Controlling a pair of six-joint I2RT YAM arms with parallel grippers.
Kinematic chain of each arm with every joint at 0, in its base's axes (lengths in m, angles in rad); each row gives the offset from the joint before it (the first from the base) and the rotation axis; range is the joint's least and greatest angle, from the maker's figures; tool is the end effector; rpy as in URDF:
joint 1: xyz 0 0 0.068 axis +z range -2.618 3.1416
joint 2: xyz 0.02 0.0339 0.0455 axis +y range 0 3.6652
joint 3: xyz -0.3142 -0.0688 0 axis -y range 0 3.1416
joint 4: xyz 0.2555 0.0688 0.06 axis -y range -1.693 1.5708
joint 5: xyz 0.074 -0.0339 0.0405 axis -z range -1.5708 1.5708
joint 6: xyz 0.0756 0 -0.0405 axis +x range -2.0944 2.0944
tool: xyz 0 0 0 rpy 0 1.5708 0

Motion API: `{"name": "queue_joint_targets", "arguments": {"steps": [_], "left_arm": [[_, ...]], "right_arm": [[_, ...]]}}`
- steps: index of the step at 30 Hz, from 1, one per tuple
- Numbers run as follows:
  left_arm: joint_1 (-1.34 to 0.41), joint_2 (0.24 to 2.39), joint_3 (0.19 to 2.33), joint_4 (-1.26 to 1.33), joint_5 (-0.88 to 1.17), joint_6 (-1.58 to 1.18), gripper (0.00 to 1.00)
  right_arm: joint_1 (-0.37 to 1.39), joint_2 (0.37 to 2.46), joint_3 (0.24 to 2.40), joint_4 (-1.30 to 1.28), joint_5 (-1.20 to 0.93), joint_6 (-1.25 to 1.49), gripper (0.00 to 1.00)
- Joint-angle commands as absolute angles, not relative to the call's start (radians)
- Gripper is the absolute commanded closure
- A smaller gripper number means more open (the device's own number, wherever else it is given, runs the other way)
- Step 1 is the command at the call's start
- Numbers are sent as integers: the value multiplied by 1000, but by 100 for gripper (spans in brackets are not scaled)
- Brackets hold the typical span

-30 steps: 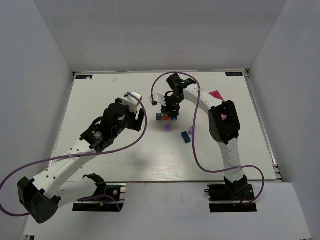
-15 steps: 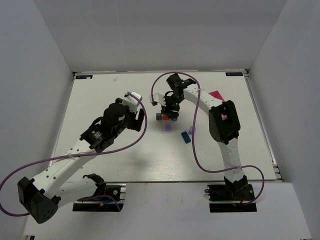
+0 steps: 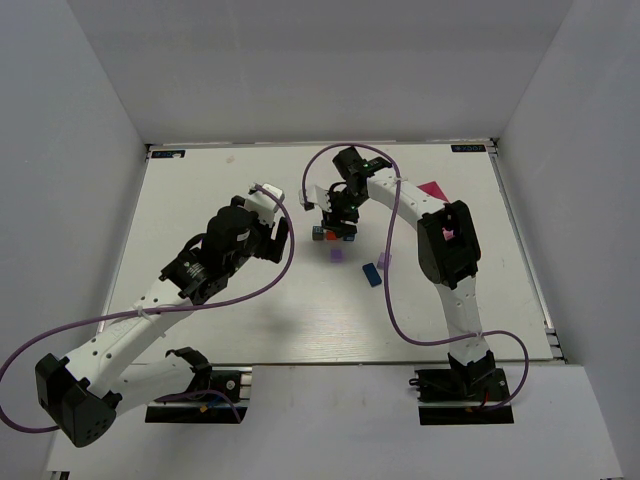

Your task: Build the wood block tower

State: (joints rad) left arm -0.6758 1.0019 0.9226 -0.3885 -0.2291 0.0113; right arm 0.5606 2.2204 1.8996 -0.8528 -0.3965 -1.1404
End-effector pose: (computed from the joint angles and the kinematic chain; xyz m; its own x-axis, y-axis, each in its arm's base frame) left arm 0.1995 -0.1380 0.3512 -0.3467 0.2921 -0.8913 0.4550 0.8834 0.1125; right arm 0.4308 0.3049 0.2075 0.2348 -0.8424 -0.4850 -0.9672 -0.1528 -0.2030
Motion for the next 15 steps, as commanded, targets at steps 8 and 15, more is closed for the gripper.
{"name": "queue_joint_targets", "arguments": {"steps": [8, 15], "left_arm": [[-669, 974, 916, -385, -245, 17, 14], [-669, 974, 916, -385, -245, 17, 14]], "right_arm": [[566, 2198, 1882, -812, -423, -1112, 29], [572, 2201, 1875, -799, -423, -1100, 29]]}}
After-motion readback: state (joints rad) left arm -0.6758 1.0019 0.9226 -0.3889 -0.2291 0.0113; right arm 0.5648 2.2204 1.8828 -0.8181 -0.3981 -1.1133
